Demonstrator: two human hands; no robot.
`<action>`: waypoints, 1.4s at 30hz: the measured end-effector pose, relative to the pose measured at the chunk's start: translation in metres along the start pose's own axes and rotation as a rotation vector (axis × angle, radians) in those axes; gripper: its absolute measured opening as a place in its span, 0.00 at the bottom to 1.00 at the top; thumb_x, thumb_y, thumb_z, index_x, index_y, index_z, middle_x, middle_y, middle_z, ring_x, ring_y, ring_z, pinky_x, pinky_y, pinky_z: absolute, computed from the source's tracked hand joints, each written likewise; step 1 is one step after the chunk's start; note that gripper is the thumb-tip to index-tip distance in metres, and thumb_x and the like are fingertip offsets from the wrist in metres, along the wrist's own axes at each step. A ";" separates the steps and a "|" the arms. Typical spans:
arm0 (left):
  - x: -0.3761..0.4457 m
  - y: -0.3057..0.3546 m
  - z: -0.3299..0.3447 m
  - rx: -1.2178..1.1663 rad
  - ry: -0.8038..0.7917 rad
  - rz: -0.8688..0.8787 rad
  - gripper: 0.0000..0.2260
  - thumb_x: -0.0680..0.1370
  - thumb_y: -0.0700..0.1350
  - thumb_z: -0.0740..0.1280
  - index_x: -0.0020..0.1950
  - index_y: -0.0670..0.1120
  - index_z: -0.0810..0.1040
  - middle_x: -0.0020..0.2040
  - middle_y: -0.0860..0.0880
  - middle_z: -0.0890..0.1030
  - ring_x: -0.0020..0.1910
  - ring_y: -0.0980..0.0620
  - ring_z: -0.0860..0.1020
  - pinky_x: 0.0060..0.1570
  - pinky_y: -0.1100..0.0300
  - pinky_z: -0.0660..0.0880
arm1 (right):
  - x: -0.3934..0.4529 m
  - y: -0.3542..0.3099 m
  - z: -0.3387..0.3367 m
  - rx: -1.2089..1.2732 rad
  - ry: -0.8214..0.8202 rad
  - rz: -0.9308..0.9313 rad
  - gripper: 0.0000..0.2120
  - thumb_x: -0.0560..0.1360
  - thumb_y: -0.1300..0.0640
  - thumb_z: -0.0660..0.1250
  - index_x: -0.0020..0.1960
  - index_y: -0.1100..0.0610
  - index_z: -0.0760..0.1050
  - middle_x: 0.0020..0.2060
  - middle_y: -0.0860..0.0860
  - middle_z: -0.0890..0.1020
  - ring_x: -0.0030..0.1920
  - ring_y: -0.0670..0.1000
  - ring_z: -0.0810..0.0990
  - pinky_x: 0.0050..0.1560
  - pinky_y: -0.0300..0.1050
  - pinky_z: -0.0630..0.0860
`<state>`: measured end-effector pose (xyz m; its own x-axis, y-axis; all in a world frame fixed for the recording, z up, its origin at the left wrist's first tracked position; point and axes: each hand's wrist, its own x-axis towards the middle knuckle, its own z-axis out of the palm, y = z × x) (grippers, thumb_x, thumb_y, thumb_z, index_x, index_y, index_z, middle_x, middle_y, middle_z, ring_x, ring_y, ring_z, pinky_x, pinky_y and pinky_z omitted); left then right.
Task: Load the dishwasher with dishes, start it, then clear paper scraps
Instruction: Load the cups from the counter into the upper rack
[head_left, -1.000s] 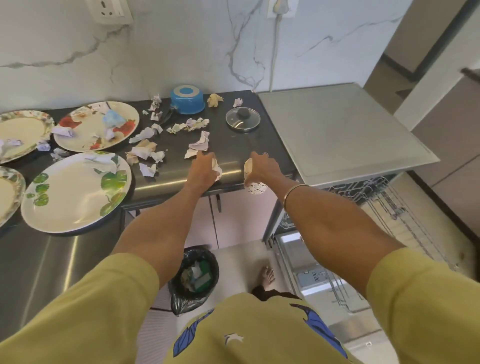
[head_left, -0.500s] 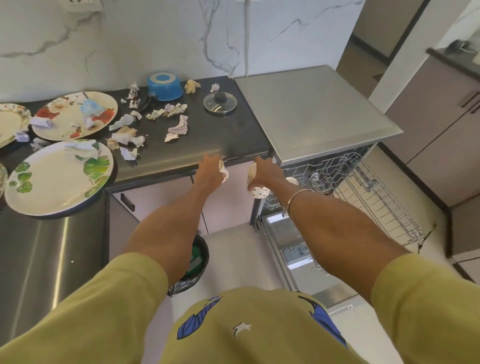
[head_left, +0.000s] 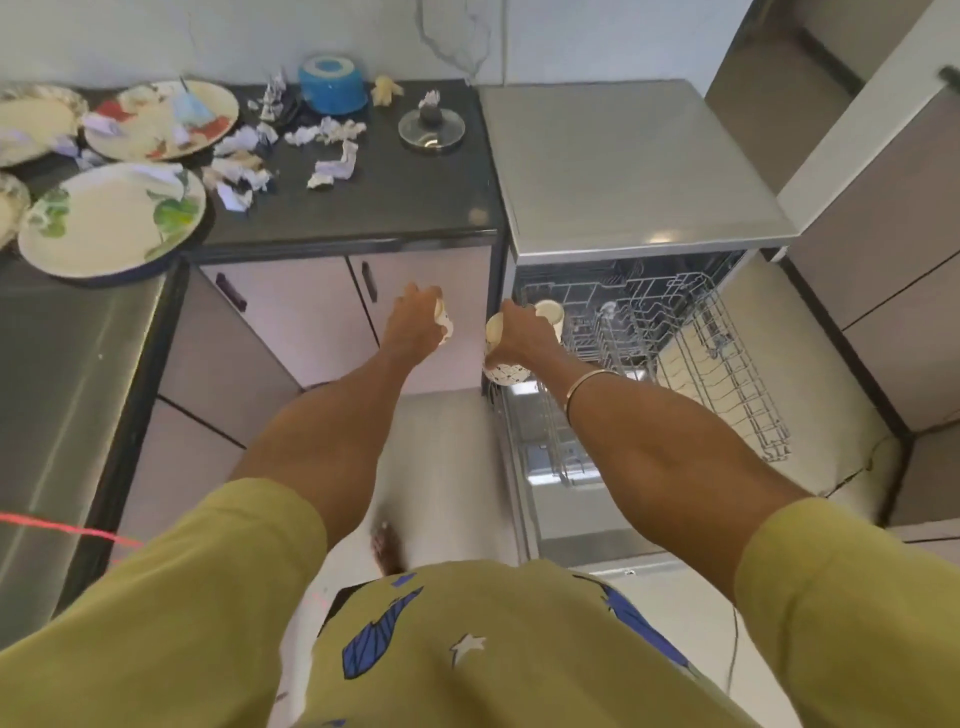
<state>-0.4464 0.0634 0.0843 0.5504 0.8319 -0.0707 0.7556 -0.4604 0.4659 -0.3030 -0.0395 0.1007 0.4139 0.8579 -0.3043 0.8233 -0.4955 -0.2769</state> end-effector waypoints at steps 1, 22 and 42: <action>-0.012 0.005 0.005 0.000 0.001 -0.007 0.17 0.75 0.39 0.70 0.63 0.42 0.74 0.60 0.38 0.70 0.57 0.37 0.73 0.56 0.47 0.74 | -0.009 0.008 0.003 -0.003 -0.006 -0.016 0.42 0.60 0.49 0.81 0.67 0.58 0.64 0.59 0.60 0.76 0.57 0.62 0.77 0.55 0.55 0.77; -0.195 0.079 0.071 -0.036 0.022 -0.054 0.17 0.74 0.39 0.69 0.62 0.43 0.73 0.57 0.39 0.71 0.55 0.36 0.73 0.55 0.46 0.74 | -0.168 0.100 0.038 -0.031 -0.004 -0.035 0.43 0.62 0.49 0.81 0.68 0.63 0.64 0.58 0.59 0.77 0.57 0.61 0.79 0.52 0.53 0.79; -0.241 0.193 0.138 -0.081 0.019 -0.052 0.20 0.74 0.40 0.72 0.65 0.43 0.74 0.59 0.39 0.73 0.55 0.40 0.76 0.56 0.49 0.76 | -0.225 0.218 0.024 0.063 -0.021 0.032 0.47 0.60 0.50 0.83 0.69 0.62 0.61 0.63 0.59 0.74 0.63 0.61 0.75 0.59 0.54 0.76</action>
<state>-0.3840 -0.2685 0.0701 0.5039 0.8600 -0.0799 0.7514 -0.3909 0.5316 -0.2260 -0.3438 0.0872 0.4309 0.8387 -0.3331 0.7832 -0.5309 -0.3235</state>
